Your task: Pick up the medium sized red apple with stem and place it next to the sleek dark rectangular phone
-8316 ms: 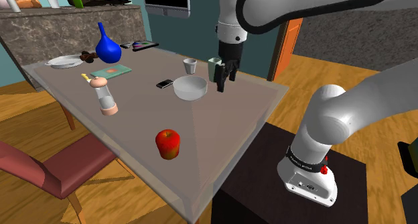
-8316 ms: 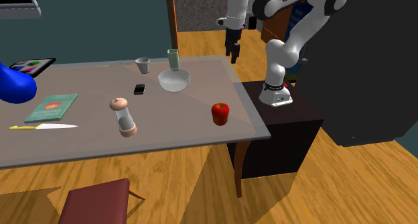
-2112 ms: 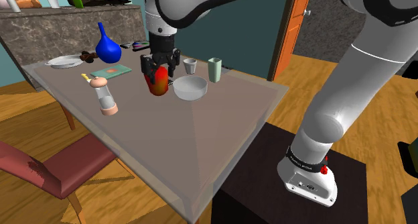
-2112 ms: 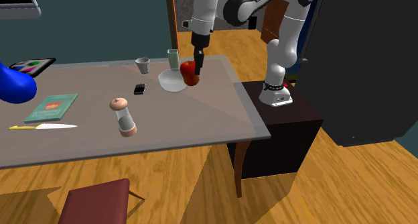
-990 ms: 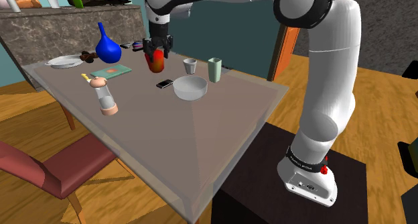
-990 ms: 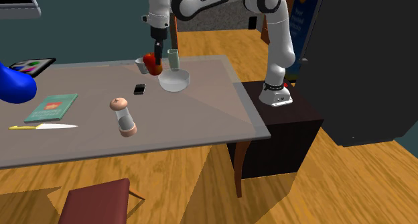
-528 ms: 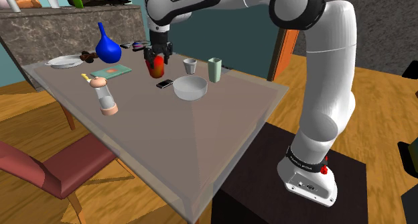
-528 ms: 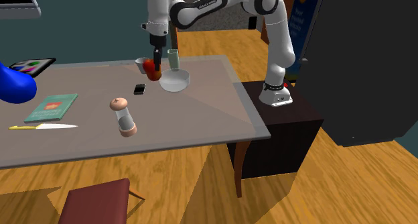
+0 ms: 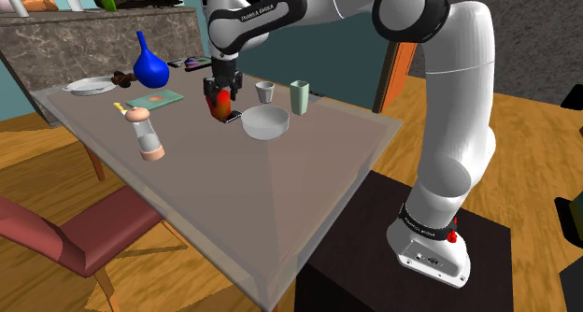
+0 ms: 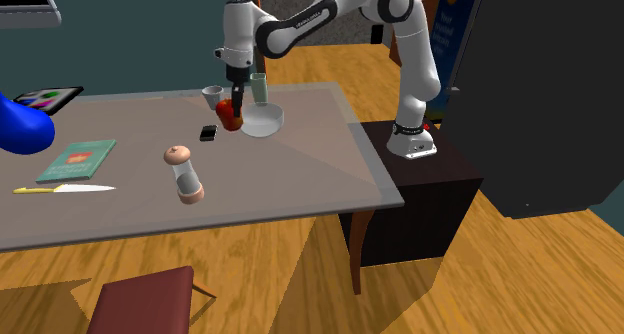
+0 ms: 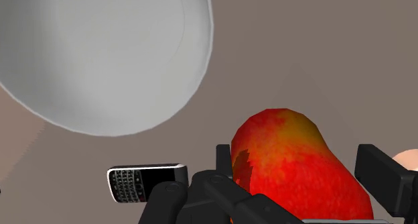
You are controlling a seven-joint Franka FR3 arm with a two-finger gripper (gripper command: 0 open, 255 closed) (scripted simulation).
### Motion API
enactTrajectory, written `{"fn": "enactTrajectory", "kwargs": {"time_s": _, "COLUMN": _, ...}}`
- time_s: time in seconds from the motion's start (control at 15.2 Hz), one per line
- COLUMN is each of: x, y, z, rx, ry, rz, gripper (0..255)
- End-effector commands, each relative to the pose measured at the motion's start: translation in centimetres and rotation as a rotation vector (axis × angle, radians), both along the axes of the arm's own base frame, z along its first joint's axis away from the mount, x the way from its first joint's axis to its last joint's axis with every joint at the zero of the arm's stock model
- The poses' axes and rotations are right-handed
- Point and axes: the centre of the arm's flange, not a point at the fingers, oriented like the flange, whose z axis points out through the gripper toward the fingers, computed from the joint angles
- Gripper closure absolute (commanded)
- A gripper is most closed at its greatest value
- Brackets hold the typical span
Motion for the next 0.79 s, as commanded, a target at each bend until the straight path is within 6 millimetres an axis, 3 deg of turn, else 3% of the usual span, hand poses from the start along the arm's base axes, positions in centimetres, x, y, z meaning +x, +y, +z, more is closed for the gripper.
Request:
{"fn": "enactTrajectory", "kwargs": {"time_s": 0.0, "x": 0.0, "y": 0.0, "z": -0.9, "rx": 0.0, "ry": -0.001, "rz": 0.0, "gripper": 255}}
{"fn": "enactTrajectory", "kwargs": {"time_s": 0.73, "x": 0.0, "y": 0.0, "z": -6.8, "rx": 0.0, "ry": -0.001, "rz": 0.0, "gripper": 255}}
